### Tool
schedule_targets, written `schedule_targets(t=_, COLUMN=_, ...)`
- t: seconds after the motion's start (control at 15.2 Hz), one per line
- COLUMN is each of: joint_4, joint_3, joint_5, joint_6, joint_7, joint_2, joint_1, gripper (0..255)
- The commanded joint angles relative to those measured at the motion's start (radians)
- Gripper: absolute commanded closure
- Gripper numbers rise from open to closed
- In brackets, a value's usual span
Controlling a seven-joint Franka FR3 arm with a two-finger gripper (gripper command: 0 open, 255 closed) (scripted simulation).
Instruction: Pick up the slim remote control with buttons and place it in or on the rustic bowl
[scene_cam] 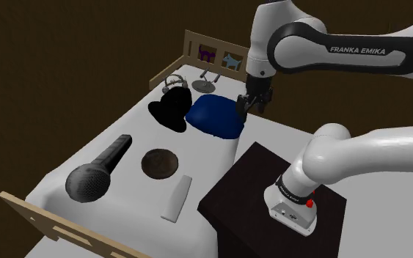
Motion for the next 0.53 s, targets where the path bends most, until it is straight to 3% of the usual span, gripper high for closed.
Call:
schedule_targets(t=0.0, joint_4=-0.052, joint_3=0.041, joint_5=0.045, joint_6=0.058, joint_7=0.081, joint_2=-0.004, joint_1=0.005, gripper=0)
schedule_targets(t=0.46, joint_4=-0.195, joint_3=0.204, joint_5=0.209, joint_6=0.299, joint_7=0.345, joint_2=0.055, joint_1=0.036, gripper=0)
